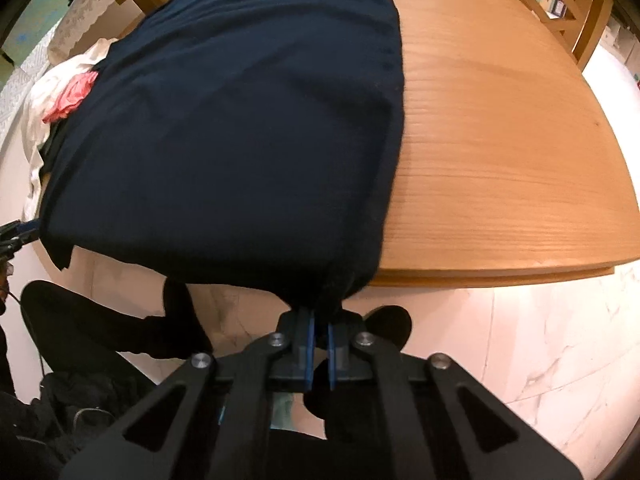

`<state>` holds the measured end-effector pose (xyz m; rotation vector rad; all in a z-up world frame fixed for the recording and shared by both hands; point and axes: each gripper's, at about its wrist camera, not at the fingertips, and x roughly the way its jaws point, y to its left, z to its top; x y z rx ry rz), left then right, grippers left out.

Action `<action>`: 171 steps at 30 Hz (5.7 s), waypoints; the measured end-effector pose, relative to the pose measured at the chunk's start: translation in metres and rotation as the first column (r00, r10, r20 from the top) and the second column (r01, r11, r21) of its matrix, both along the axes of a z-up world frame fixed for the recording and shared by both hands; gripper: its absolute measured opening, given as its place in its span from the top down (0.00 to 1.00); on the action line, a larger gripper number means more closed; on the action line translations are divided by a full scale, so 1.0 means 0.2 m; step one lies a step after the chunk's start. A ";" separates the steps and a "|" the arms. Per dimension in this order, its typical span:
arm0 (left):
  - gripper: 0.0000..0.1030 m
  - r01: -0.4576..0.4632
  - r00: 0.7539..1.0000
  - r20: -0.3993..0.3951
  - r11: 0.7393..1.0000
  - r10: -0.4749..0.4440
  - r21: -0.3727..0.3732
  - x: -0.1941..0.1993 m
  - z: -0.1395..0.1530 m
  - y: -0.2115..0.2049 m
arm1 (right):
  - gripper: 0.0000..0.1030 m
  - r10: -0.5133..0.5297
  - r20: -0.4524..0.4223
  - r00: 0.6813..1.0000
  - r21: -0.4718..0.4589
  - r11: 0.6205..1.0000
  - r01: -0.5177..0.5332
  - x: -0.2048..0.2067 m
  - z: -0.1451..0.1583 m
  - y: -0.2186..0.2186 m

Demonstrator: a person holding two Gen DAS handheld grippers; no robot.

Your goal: Fold clothes

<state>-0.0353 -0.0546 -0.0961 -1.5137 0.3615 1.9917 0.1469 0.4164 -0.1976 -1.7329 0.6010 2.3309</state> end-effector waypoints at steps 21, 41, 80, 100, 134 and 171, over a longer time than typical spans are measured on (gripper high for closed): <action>0.97 -0.065 0.997 0.051 0.992 0.060 0.109 0.08 0.00 -0.23 | 0.97 0.044 -0.013 0.999 0.103 0.994 -0.042 0.13 0.30 0.07; 0.73 0.152 0.978 -0.140 0.987 -0.157 -0.046 -0.31 0.20 0.25 | 0.85 0.084 -0.145 0.986 0.242 0.969 -0.047 -0.53 0.43 0.17; 0.67 0.312 0.946 -0.073 0.948 -0.317 -0.066 -0.85 0.05 0.26 | 0.60 -0.038 -0.120 0.992 0.320 0.944 0.075 -2.06 0.36 0.65; 0.61 0.315 0.937 -0.124 0.943 -0.328 -0.110 -1.37 0.04 0.57 | 0.60 -0.243 -0.205 0.948 0.311 0.902 0.298 -1.92 0.52 1.03; 0.47 -0.054 0.974 -0.227 0.988 0.020 -0.144 -2.07 0.24 -0.19 | 0.59 0.397 -0.152 0.905 0.295 0.892 -0.342 -2.99 0.46 -0.06; 0.47 -0.043 0.977 -0.214 0.980 0.000 -0.197 -1.77 0.29 -0.40 | 0.52 0.628 -0.220 0.747 0.290 0.773 -0.564 -3.38 0.58 -0.73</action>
